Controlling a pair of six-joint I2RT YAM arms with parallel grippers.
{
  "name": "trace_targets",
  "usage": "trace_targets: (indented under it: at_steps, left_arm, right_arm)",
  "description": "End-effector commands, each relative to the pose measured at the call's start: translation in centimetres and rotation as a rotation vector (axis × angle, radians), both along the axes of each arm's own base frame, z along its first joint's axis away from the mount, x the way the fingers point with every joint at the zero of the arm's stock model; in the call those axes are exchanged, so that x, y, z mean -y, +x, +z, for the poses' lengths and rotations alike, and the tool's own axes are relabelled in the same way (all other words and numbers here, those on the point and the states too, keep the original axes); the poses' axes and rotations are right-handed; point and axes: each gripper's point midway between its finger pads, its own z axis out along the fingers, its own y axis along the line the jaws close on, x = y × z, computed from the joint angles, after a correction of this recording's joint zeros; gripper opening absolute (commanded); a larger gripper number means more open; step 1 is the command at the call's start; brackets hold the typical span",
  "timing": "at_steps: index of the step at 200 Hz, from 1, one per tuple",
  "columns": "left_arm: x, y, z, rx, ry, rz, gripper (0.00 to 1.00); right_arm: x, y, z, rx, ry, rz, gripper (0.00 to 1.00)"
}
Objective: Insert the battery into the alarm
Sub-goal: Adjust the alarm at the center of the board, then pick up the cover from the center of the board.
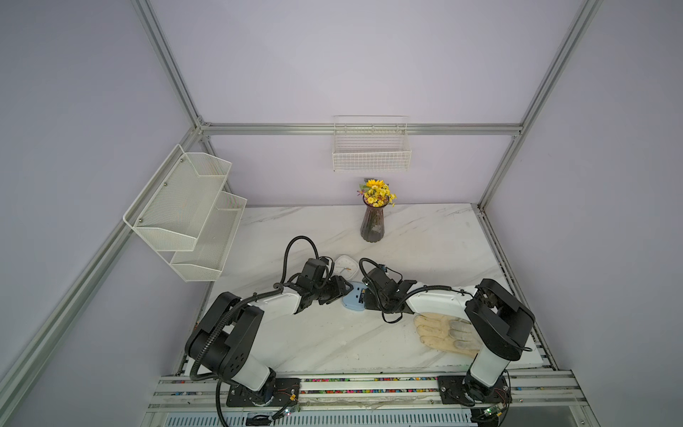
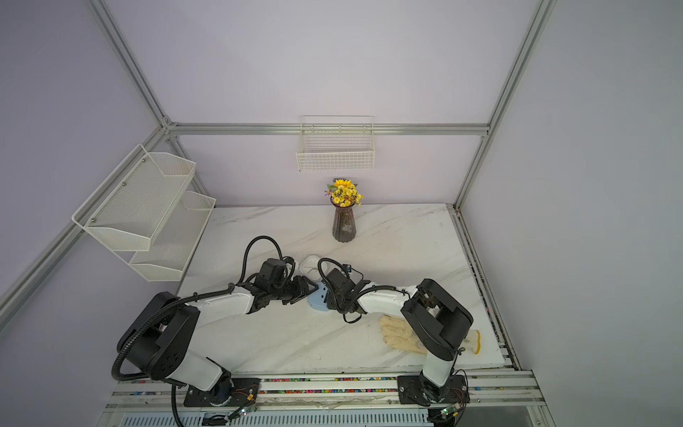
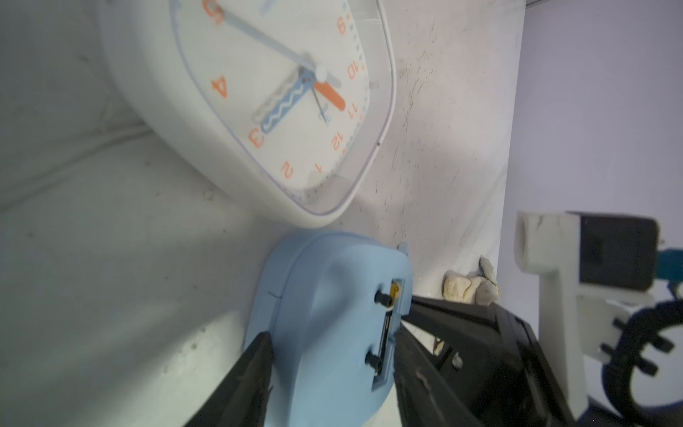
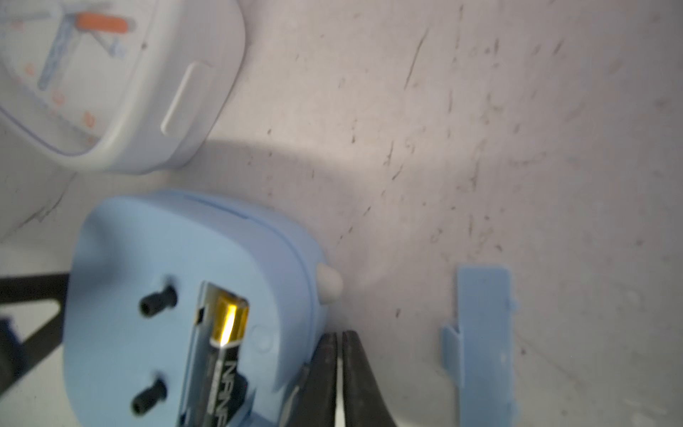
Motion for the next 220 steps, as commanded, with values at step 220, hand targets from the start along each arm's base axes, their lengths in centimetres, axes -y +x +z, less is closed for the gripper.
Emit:
trace_targets:
  at_steps: [220]
  left_arm:
    - [-2.7,-0.5,2.9,0.083,0.073,0.140,0.66]
  right_arm:
    - [4.5,0.3,0.5,0.027,-0.225,-0.062,0.22]
